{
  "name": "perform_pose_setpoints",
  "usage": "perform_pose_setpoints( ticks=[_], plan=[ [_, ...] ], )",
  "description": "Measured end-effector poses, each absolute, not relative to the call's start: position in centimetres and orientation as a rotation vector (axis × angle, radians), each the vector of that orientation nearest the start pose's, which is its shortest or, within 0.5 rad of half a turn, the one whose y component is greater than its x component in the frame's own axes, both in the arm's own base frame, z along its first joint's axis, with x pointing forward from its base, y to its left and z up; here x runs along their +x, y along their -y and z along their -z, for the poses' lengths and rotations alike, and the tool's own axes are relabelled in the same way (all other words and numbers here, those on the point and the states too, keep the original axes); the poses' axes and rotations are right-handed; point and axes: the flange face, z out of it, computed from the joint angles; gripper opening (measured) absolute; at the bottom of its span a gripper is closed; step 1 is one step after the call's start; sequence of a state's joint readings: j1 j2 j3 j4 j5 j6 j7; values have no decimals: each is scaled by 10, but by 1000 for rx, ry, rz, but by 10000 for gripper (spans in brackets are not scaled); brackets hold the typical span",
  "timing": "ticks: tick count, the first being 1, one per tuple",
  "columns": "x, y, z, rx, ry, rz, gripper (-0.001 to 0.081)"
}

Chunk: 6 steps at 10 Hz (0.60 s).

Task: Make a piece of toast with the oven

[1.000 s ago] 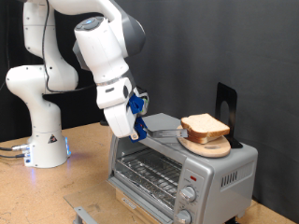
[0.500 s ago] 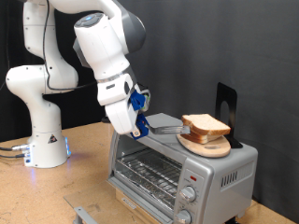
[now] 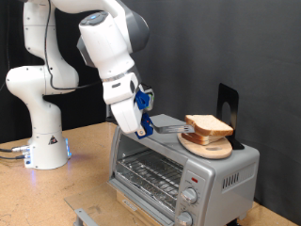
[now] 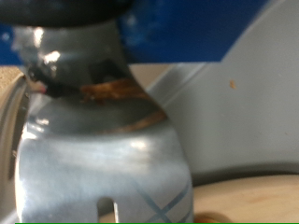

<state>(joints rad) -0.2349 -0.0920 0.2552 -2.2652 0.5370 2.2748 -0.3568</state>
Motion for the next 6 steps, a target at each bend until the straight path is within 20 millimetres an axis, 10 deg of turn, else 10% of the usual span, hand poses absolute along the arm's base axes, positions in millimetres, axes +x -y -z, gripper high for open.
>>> perform_pose_setpoints(
  ticks=[6],
  plan=[
    [510,-46,-422,-2819,169,210,264]
  ],
)
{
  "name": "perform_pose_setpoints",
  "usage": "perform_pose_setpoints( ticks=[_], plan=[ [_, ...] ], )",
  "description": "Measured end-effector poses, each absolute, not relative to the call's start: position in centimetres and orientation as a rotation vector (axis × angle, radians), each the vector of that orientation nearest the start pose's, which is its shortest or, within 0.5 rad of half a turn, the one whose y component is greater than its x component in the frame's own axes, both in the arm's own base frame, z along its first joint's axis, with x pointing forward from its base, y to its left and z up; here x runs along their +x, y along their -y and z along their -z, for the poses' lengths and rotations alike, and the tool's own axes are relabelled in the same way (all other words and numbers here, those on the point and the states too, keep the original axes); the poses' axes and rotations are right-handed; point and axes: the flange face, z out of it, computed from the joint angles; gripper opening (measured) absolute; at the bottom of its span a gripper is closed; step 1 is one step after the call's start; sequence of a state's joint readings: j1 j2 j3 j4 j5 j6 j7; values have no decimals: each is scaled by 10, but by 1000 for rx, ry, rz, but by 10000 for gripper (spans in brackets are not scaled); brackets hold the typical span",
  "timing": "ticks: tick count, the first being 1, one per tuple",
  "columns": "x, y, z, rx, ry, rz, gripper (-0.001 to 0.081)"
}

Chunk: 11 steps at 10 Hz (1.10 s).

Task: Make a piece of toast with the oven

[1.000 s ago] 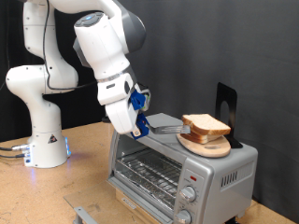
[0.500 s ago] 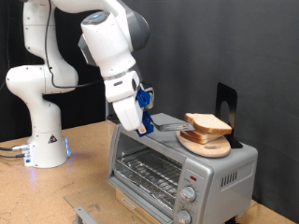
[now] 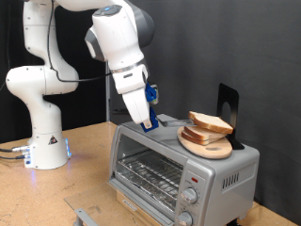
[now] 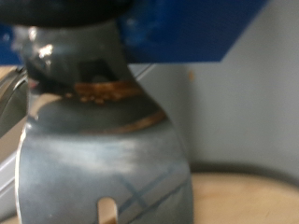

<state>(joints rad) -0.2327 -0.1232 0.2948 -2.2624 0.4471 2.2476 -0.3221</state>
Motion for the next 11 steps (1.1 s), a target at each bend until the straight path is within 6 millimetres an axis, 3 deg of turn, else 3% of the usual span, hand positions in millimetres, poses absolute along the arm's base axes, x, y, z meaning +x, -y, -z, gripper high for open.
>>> perform_pose_setpoints(
  ticks=[5,11],
  plan=[
    [503,-55,-422,-2872,88,74,264],
    [512,-88,-443,-2863,-20,62,264]
  ],
)
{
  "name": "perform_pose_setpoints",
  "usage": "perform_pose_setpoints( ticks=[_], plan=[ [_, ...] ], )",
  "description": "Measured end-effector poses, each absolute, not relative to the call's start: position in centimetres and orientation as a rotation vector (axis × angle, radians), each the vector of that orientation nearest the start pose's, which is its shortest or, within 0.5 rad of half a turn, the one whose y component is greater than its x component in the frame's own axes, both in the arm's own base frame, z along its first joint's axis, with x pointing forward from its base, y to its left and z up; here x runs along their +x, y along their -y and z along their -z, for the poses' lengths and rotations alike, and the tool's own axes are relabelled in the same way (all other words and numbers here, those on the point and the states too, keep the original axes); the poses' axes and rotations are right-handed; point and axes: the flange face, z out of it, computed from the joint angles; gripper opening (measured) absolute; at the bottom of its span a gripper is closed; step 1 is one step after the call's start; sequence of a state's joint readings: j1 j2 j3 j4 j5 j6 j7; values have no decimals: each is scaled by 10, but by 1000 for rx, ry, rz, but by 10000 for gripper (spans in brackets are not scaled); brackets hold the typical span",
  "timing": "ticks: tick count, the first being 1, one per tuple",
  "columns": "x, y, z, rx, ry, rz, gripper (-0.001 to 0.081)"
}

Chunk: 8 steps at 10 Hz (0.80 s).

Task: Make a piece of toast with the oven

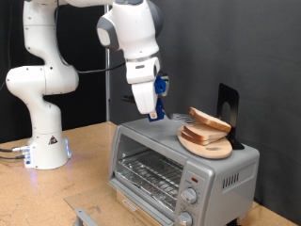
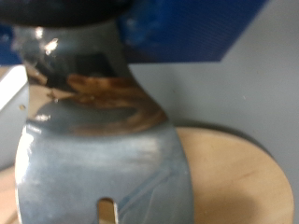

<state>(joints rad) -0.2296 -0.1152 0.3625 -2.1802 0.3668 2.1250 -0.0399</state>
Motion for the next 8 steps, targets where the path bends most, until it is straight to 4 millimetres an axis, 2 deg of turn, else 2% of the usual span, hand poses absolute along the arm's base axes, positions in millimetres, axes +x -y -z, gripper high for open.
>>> perform_pose_setpoints(
  ticks=[8],
  plan=[
    [518,-92,-428,-2892,-32,10,264]
  ],
)
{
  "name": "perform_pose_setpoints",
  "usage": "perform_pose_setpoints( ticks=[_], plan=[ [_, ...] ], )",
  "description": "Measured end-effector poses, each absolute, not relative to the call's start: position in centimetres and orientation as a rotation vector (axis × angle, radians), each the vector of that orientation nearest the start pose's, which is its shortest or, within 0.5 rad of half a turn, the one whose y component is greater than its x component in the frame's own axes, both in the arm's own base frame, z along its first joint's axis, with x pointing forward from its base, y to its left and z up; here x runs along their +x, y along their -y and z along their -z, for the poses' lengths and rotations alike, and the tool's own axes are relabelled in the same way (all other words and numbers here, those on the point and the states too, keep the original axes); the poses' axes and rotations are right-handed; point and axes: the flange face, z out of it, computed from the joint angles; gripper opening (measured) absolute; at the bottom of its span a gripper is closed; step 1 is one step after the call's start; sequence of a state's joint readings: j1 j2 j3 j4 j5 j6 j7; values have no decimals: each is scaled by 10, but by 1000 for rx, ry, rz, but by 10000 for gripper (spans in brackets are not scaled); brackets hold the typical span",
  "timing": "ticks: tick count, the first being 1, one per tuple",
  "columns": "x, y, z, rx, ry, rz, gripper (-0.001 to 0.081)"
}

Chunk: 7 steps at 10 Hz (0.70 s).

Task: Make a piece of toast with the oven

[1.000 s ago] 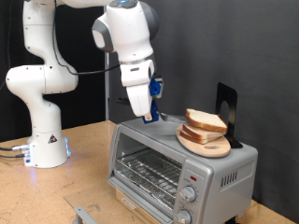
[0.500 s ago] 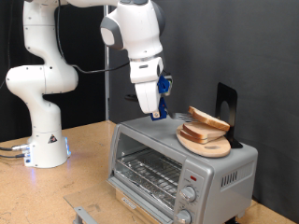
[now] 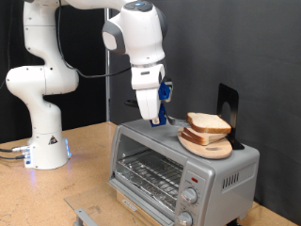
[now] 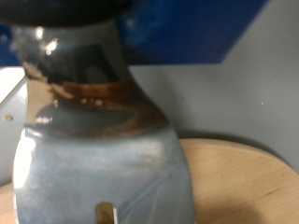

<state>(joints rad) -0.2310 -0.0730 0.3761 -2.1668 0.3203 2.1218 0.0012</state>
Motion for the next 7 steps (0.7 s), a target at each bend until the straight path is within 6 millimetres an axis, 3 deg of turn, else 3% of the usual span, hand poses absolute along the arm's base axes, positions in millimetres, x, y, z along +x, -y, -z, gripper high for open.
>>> perform_pose_setpoints(
  ticks=[7],
  plan=[
    [520,-111,-423,-2890,-57,12,264]
  ],
)
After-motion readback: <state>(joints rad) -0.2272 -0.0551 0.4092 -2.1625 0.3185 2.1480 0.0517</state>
